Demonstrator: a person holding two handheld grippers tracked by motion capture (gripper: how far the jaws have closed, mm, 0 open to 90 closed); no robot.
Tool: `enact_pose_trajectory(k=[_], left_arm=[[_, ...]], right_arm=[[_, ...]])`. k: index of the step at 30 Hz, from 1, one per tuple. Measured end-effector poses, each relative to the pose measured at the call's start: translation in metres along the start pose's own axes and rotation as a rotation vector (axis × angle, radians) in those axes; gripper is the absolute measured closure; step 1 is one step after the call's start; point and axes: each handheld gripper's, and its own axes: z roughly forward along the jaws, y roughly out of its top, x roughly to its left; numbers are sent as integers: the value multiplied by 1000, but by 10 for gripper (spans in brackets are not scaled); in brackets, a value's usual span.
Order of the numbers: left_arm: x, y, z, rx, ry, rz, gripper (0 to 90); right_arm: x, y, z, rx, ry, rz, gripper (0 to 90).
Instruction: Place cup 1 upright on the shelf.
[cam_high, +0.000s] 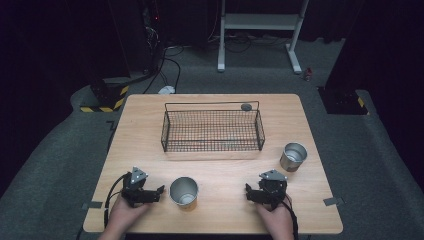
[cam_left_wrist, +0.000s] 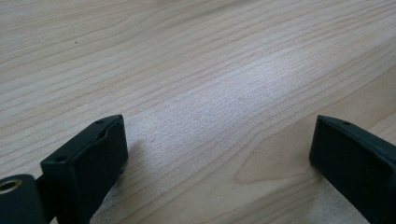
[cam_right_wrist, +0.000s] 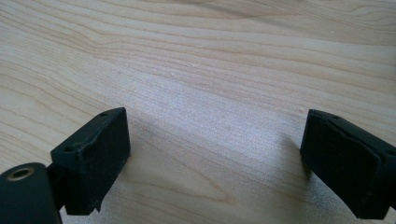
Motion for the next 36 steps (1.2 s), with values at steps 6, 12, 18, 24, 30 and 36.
enact_pose_trajectory(k=[6,12,18,24,30,36], left_arm=[[0,0,0,0,0,1,47],[0,0,0,-2,8,-1,45],[-1,0,0,-2,11,-4,45],[-1,0,0,-3,16,-10,48],[-1,-1,0,-4,14,-13,51],[0,0,-1,3,8,-1,45]], right_arm=[[-1,0,0,-1,3,-9,81],[-1,0,0,-2,3,-9,81],[0,0,0,-1,2,-5,83],[0,0,0,-1,2,-6,84],[0,0,0,-2,-1,-5,86],[0,0,0,-3,-1,-4,86]])
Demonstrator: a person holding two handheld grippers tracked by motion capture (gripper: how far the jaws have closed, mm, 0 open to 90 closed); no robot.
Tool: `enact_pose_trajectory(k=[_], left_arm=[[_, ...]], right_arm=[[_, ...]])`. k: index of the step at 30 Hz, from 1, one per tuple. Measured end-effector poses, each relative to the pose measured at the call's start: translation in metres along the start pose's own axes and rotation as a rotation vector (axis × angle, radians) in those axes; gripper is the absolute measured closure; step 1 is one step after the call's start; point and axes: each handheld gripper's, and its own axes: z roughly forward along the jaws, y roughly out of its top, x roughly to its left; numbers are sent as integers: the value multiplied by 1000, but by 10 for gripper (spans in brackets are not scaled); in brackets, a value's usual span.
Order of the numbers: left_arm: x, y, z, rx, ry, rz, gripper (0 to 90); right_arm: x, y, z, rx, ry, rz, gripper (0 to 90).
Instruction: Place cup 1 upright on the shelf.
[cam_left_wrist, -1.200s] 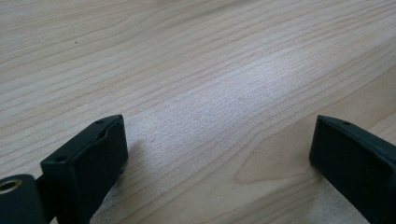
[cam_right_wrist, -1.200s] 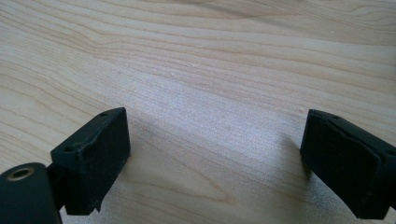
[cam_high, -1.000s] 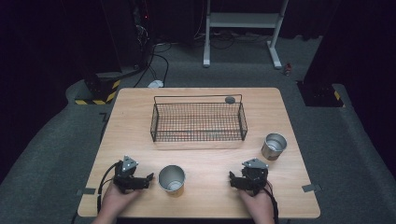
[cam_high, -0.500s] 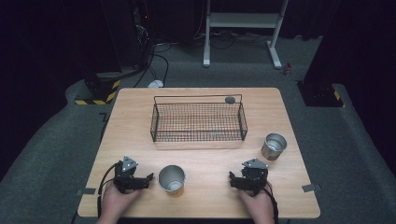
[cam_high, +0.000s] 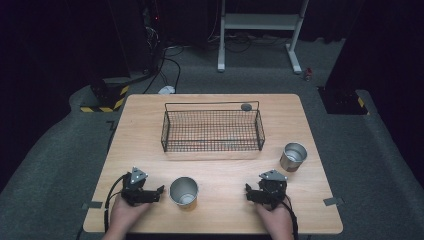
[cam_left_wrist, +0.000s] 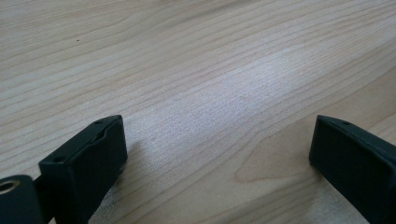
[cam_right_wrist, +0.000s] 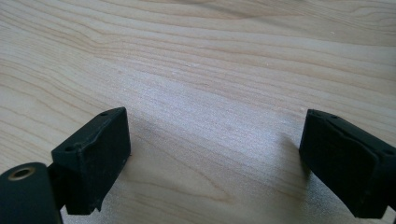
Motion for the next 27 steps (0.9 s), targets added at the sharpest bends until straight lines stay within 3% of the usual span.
enact_pose_trajectory(k=[7,16,19,24,27], left_arm=[[2,2,-1,16,7,-8,50],[-2,5,-10,-43,-58,-14,45],[-3,8,-14,-66,-67,11,46],[-7,10,-21,-100,-81,6,48],[-9,12,-28,-126,-92,24,51]], right_arm=[[1,0,-1,0,-2,1,94],[1,0,0,-1,5,2,98],[1,0,0,-1,6,1,101],[0,0,0,-2,6,-2,102],[1,0,0,-1,4,-4,105]])
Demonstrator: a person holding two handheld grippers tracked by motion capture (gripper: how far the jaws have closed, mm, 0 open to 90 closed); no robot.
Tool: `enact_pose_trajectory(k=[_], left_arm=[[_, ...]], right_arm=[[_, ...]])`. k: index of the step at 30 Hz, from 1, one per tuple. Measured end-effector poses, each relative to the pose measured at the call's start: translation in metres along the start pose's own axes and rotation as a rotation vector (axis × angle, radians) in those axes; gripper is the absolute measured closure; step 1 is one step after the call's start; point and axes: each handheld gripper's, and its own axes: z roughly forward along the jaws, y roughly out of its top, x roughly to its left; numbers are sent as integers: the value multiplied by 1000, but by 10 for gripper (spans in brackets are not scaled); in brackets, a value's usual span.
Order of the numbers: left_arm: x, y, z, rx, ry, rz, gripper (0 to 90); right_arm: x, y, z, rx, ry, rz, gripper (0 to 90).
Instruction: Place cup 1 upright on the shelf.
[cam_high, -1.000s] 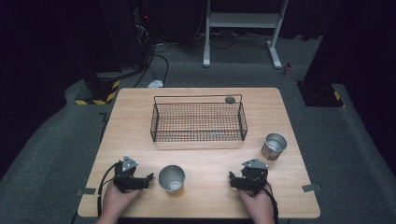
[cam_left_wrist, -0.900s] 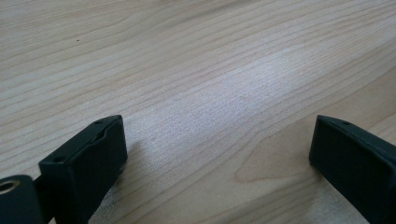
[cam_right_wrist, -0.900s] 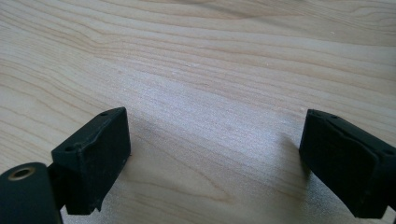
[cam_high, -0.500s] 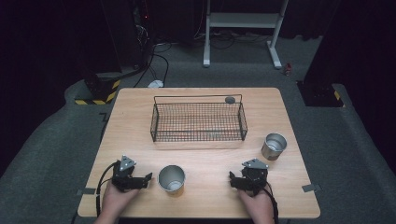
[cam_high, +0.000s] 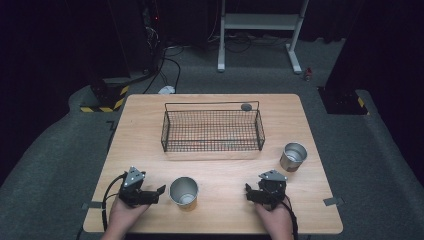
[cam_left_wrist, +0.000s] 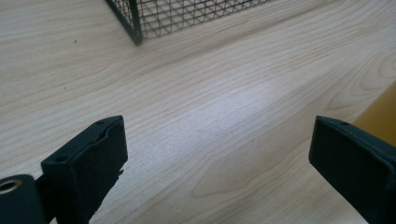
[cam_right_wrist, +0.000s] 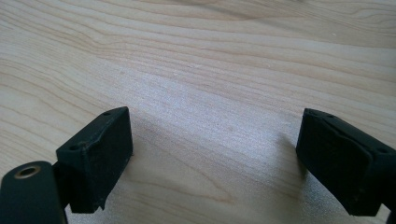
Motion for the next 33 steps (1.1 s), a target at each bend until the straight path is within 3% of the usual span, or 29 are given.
enact_pose_trajectory(k=[7,16,24,27,33], left_arm=[[0,6,-8,-54,0,26,52],[-11,12,-21,-116,-8,57,52],[-13,16,-28,-142,-28,35,51],[-13,18,-34,-174,-41,13,52],[-15,22,-40,-211,-49,10,51]], right_arm=[[1,0,0,-2,-3,1,111],[1,-1,-1,-6,-3,0,122],[1,-1,-1,-6,-3,2,123],[1,-1,-1,-6,-3,2,123],[1,-1,-1,-6,-3,2,123]])
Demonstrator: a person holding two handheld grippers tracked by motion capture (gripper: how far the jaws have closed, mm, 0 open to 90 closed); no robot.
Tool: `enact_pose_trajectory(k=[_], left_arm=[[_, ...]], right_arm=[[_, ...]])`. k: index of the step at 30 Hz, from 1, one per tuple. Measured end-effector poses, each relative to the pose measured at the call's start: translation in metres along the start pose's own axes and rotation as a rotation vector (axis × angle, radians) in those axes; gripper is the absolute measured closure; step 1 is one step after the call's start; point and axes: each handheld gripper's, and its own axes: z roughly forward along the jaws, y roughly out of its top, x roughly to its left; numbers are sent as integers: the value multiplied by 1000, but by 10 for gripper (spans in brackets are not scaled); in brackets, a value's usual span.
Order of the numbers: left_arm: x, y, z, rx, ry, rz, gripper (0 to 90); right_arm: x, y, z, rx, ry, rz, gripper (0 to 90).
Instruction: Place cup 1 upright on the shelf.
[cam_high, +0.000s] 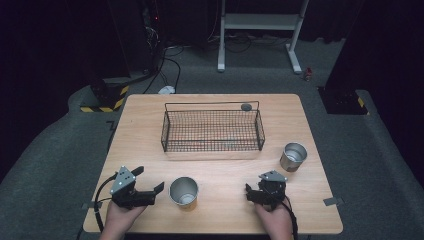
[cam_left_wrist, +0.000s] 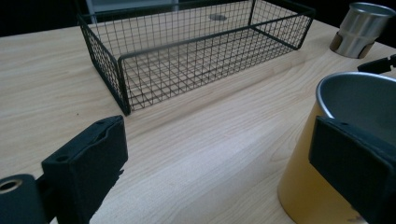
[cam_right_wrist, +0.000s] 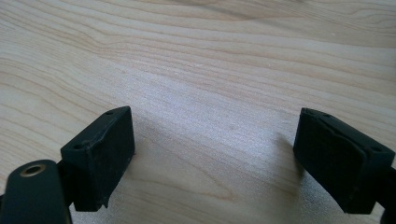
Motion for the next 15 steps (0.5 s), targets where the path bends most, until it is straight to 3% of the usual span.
enact_pose_trajectory(k=[14,15], left_arm=[[-22,11,-4,-57,-67,43,45],[-24,12,-3,-62,-86,36,45]], right_arm=[[0,0,-1,-2,0,-4,135],[0,0,-1,-2,0,-4,135]])
